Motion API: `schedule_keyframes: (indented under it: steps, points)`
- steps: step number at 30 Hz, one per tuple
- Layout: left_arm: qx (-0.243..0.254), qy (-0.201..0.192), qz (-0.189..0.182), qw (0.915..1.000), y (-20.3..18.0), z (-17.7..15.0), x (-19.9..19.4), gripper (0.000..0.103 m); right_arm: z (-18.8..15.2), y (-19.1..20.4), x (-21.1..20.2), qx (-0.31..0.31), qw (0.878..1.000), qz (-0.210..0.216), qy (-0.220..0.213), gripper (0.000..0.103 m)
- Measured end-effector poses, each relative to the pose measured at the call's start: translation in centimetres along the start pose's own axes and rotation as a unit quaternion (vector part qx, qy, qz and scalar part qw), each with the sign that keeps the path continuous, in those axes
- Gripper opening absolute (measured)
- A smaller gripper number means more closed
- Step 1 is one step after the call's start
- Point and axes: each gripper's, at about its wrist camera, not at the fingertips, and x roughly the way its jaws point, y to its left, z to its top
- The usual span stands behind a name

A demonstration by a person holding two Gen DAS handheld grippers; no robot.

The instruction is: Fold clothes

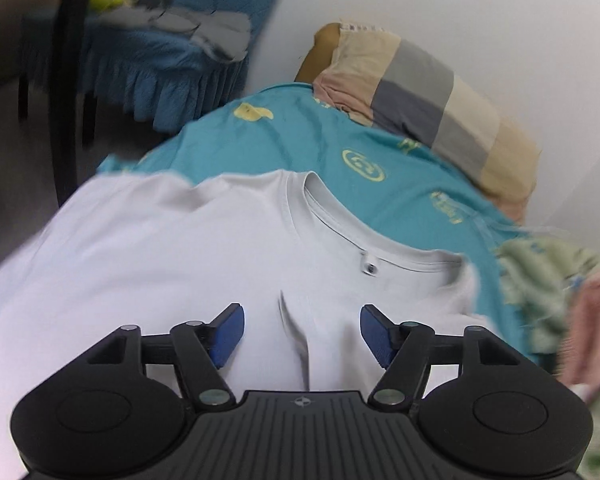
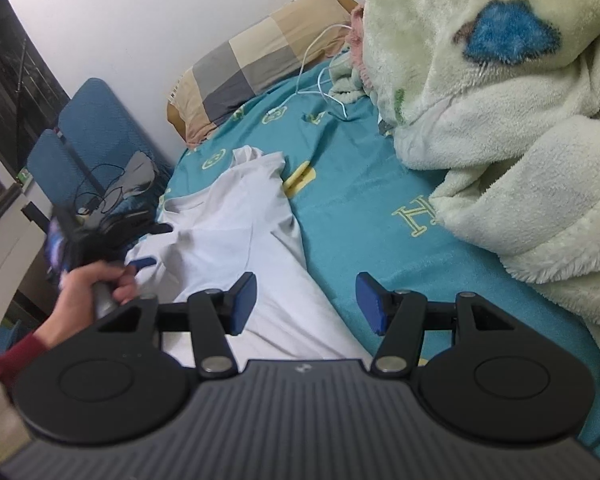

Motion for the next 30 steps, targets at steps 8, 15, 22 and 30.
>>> schedule_keyframes:
  steps: [8, 15, 22, 30]
  points:
    - [-0.124, 0.067, -0.061, 0.9882, 2.2, -6.0, -5.0, 0.071, 0.3, 0.3, -1.9, 0.008, 1.0, 0.011, -0.012, 0.059]
    - [-0.12, 0.083, -0.071, 0.9867, 0.3, -9.3, -3.3, 0.044, 0.5, -0.6, -2.0, 0.016, 1.0, -0.003, -0.019, 0.059]
    - [-0.108, 0.058, -0.089, 0.9884, -1.1, -8.9, -4.0, 0.005, 0.4, -0.6, -0.8, 0.021, 1.0, 0.002, -0.005, 0.059]
    - [-0.006, 0.027, 0.015, 0.9995, -2.7, -8.2, -2.2, 0.005, 0.6, -2.7, -0.6, 0.053, 0.999, -0.002, -0.003, 0.059]
